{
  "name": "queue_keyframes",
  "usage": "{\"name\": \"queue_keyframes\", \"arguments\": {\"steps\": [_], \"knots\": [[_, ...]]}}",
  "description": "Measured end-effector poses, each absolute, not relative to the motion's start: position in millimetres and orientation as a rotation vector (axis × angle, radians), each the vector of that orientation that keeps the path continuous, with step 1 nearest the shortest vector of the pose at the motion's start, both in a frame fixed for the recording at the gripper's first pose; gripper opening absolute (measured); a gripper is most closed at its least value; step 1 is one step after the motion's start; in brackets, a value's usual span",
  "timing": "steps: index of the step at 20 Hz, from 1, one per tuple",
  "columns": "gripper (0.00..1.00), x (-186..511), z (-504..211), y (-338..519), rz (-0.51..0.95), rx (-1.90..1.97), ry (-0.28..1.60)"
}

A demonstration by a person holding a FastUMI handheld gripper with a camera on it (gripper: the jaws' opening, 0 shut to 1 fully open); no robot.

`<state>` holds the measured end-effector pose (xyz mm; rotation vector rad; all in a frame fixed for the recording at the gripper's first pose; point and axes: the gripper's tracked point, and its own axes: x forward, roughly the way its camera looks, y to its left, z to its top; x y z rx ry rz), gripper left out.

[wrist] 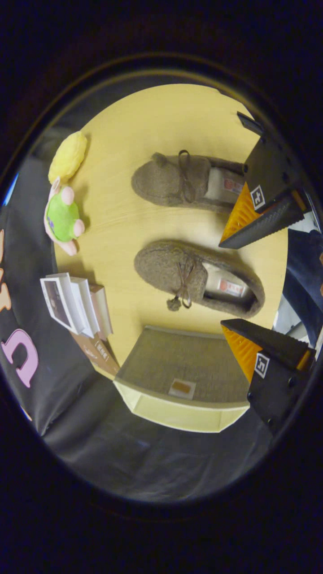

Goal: Open the storage box then place both shoes into the box .Put the left shoe in first, then the right shoe, with the right side of both shoes facing outward in a uniform manner.

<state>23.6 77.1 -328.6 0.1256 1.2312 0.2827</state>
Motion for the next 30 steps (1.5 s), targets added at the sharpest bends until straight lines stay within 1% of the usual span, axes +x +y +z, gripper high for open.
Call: {"name": "queue_keyframes", "arguments": {"steps": [2,5,8,12,15,16,18,20,21,26,30], "knots": [[0.99,26.0,-348.1,71.7,0.259,0.107,1.269],[0.86,28.9,-367.0,64.2,0.235,0.079,1.311],[0.68,35.1,-379.4,59.4,0.223,0.053,1.322],[0.43,30.5,-388.8,70.9,0.255,0.048,1.355],[0.25,30.1,-390.0,75.3,0.247,0.072,1.376],[0.25,29.3,-388.3,76.5,0.234,0.088,1.389],[0.17,28.3,-391.5,77.1,0.229,0.120,1.409],[0.17,29.5,-392.6,77.2,0.228,0.157,1.411],[0.06,28.4,-393.6,78.7,0.221,0.177,1.424],[0.06,28.2,-390.6,77.4,0.232,0.229,1.409],[0.06,28.0,-390.0,77.5,0.212,0.252,1.402]]}}
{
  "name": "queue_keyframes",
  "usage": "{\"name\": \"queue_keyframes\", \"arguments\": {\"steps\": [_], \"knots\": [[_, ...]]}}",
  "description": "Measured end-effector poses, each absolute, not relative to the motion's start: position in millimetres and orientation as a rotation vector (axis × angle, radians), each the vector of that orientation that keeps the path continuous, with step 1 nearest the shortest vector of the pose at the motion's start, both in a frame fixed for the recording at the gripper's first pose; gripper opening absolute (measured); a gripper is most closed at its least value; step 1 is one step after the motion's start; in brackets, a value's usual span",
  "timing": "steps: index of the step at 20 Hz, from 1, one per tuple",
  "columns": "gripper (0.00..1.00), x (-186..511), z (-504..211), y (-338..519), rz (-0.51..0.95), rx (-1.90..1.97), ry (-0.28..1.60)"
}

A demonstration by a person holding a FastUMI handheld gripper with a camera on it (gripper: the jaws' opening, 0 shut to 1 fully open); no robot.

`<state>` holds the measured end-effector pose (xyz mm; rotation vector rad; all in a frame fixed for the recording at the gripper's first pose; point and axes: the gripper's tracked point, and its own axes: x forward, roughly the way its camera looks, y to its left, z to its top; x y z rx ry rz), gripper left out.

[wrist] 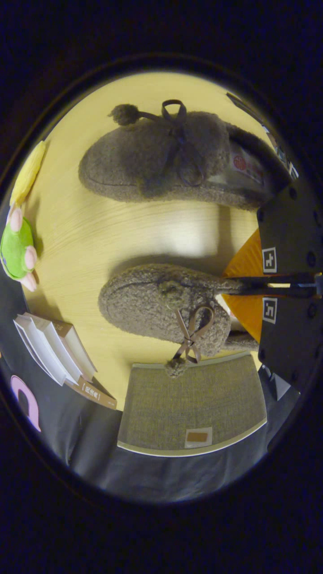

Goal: Open the storage box then place both shoes into the box .Put the left shoe in first, then the right shoe, with the right side of both shoes facing outward in a uniform manner.

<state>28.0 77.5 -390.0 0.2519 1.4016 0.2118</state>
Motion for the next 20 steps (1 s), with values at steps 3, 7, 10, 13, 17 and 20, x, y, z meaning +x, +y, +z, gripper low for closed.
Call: {"name": "queue_keyframes", "arguments": {"steps": [3,7,10,13,17,20], "knots": [[0.04,27.7,-389.4,77.1,0.206,0.239,1.380],[0.03,31.7,-380.2,82.6,0.237,0.289,1.331],[0.04,36.6,-366.6,82.6,0.237,0.367,1.306],[0.04,37.7,-349.8,79.6,0.233,0.435,1.299],[0.03,33.6,-316.5,80.5,0.271,0.503,1.274],[0.04,29.1,-283.7,86.1,0.311,0.531,1.248]]}}
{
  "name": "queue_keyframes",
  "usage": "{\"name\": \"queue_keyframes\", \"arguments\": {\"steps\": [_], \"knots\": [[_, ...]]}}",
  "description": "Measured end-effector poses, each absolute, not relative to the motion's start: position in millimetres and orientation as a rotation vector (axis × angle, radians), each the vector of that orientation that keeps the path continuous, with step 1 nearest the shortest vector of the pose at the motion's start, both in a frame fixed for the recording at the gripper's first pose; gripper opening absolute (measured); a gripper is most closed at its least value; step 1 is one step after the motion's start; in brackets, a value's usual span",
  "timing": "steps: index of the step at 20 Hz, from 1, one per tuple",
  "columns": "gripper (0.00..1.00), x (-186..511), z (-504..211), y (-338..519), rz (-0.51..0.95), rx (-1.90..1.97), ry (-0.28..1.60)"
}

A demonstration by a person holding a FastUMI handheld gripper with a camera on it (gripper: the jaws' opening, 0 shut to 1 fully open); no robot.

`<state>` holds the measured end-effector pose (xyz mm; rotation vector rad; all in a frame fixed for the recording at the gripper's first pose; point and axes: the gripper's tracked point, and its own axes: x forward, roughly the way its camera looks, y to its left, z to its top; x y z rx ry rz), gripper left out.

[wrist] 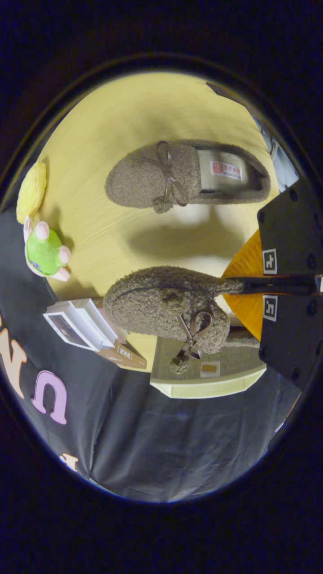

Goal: Open the storage box then place both shoes into the box .Put the left shoe in first, then the right shoe, with the right side of both shoes facing outward in a uniform manner.

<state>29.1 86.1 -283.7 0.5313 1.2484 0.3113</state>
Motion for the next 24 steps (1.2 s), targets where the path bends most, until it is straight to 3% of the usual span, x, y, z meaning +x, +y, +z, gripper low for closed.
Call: {"name": "queue_keyframes", "arguments": {"steps": [12,18,24], "knots": [[0.03,10.5,-163.8,180.2,0.579,0.597,1.164],[0.03,-1.6,-175.4,250.2,0.637,0.584,1.212],[0.03,1.1,-229.7,305.3,0.562,0.494,1.261]]}}
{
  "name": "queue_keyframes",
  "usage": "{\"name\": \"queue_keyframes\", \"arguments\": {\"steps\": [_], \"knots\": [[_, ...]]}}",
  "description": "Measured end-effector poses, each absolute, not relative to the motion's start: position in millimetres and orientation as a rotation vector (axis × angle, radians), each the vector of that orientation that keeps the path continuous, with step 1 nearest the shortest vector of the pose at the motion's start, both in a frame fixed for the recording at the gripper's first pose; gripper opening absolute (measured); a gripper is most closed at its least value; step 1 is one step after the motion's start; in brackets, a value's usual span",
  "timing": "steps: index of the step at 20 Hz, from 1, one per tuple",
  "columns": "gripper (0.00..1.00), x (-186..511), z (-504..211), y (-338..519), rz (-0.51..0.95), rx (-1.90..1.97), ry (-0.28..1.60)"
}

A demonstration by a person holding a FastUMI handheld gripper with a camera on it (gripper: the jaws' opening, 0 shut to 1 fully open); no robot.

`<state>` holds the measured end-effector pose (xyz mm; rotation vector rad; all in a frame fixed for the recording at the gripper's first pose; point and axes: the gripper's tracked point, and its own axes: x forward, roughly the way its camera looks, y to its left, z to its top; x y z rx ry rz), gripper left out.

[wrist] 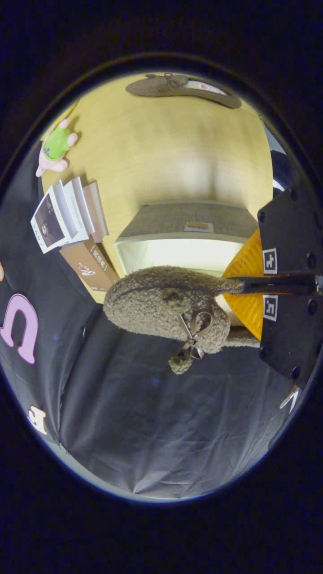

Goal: Open the storage box then place both shoes into the box .Put the left shoe in first, then the right shoe, with the right side of both shoes facing outward in a uniform manner.

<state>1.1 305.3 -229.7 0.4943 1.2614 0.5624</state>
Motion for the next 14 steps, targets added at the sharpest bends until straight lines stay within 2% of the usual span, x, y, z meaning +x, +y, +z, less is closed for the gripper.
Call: {"name": "queue_keyframes", "arguments": {"steps": [9,14], "knots": [[0.03,3.3,-313.1,362.1,0.426,0.305,1.409],[0.04,2.5,-342.5,379.6,0.392,0.189,1.414]]}}
